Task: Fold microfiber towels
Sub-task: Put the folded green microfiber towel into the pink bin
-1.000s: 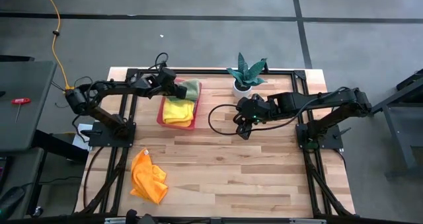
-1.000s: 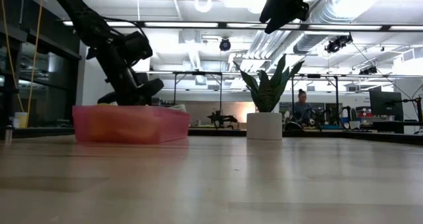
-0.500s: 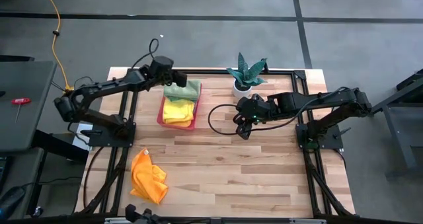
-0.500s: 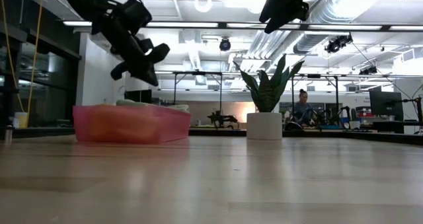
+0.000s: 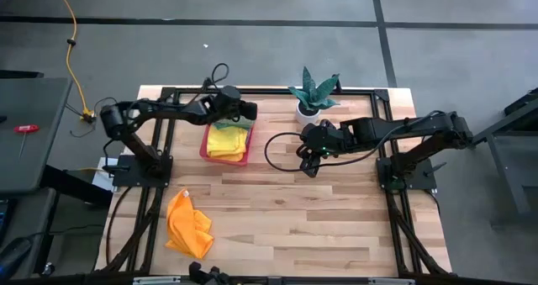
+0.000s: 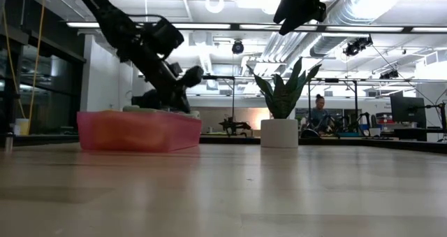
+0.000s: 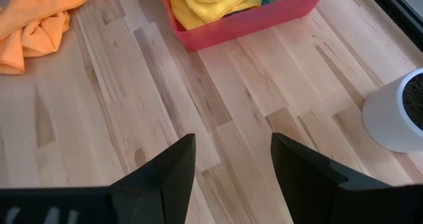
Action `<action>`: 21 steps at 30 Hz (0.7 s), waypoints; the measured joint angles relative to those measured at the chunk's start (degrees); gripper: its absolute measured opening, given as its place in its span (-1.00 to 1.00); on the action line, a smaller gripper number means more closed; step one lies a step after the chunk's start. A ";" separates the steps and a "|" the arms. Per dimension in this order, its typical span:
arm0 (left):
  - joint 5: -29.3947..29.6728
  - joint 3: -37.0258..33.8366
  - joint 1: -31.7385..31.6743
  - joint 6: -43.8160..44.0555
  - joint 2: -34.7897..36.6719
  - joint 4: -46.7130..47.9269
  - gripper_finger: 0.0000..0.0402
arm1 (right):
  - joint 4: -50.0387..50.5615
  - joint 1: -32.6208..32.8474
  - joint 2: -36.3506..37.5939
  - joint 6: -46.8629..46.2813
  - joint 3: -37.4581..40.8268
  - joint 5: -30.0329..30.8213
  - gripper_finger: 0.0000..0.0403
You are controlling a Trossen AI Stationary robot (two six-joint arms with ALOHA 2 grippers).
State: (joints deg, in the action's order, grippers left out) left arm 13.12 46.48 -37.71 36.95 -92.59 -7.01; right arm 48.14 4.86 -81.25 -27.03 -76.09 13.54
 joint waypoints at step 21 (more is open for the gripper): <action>-8.68 0.00 3.10 -1.61 -4.78 1.42 -1.00 | 0.02 -0.02 0.00 0.00 0.00 0.04 -0.06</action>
State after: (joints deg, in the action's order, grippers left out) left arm 4.44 46.48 -34.61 35.34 -97.37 -5.59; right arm 48.16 4.85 -81.25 -27.03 -76.09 13.58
